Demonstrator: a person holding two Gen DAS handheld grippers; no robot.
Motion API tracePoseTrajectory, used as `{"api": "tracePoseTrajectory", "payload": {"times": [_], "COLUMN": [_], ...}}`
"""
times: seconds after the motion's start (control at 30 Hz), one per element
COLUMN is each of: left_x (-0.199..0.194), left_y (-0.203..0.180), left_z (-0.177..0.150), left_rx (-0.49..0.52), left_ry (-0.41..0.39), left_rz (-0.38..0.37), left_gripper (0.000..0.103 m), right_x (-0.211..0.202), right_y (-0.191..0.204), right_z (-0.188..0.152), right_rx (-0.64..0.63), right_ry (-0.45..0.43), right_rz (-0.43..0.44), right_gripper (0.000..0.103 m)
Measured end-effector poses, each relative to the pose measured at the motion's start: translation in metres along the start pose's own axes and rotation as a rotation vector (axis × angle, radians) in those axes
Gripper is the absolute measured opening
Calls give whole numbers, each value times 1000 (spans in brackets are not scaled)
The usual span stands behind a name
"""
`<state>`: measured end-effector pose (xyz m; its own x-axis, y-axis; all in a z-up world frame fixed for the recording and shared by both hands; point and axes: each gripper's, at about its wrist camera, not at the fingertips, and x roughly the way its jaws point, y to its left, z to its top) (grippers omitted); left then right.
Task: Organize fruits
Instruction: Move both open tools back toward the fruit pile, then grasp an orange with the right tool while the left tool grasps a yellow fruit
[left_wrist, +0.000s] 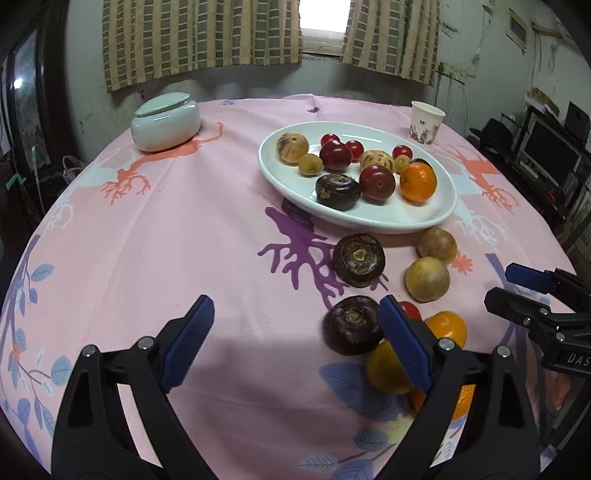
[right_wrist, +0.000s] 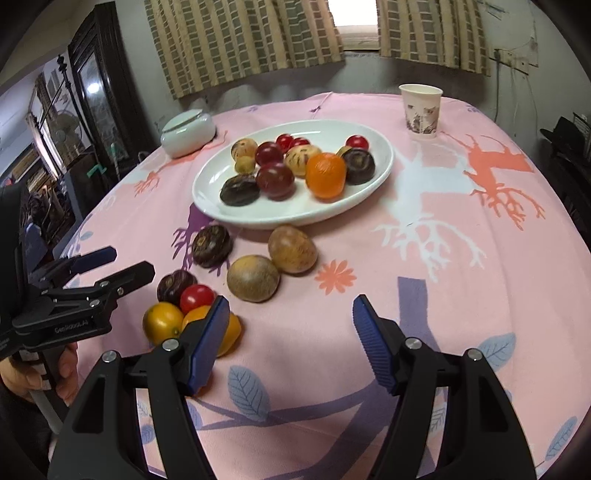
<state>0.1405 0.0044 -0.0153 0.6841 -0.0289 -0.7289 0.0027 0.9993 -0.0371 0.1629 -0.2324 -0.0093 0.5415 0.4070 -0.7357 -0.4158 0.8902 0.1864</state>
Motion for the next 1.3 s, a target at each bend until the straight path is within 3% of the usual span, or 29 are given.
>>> {"api": "tracePoseTrajectory", "payload": {"times": [0.47,0.97,1.3], "left_x": [2,9,11], "left_y": [5,12,9], "left_z": [-2,-2,-2], "left_rx": [-7,-57,-42], "left_ry": [34,81,92], "left_rz": [-11,-20,-19], "left_gripper": [96,96,96], "right_x": [-4,-5,16], "right_y": [23,78,108], "right_z": [-8,-31,-56], "right_rx": [-103,-292,-402], "right_ry": [46,122,209], "right_rz": [30,192,156], "right_gripper": [70,70,68]}}
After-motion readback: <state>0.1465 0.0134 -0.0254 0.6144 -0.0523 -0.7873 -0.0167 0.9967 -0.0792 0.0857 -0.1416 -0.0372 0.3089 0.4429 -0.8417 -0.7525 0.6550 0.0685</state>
